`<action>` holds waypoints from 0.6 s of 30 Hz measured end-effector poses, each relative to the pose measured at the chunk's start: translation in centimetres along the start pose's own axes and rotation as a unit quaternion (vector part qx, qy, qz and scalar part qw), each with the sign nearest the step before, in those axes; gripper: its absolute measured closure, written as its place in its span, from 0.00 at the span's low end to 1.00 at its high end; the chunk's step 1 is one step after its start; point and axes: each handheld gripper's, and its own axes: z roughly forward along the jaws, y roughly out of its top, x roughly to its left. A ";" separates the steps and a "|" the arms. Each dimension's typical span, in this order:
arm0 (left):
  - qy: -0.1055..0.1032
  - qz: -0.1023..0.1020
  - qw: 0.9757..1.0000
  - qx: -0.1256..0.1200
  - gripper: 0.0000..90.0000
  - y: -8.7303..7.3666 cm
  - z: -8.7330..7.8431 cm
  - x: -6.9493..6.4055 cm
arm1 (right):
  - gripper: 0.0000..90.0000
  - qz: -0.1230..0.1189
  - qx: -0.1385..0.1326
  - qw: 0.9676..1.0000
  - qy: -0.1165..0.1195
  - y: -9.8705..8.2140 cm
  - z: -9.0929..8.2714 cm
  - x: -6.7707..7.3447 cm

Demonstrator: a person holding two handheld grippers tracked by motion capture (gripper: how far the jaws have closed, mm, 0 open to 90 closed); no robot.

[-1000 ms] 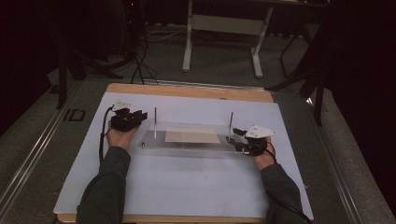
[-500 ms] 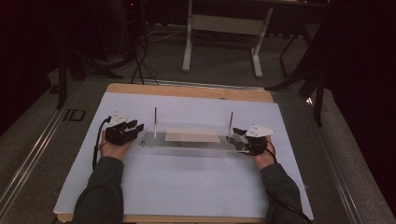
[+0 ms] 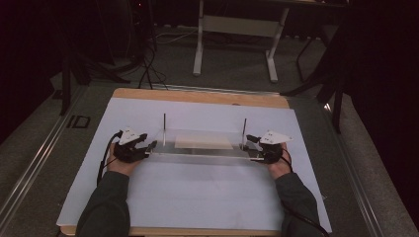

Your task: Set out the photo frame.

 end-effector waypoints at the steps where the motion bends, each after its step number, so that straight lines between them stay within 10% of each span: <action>1: 0.001 0.011 1.000 -0.005 0.51 0.1 0.0 -0.2 | 0.52 0.000 0.000 1.000 0.000 0.0 0.0 0.0; 18: -0.035 0.067 0.996 -0.044 0.41 1.5 0.7 -1.6 | 0.52 0.004 0.000 1.000 0.001 0.1 0.0 -0.1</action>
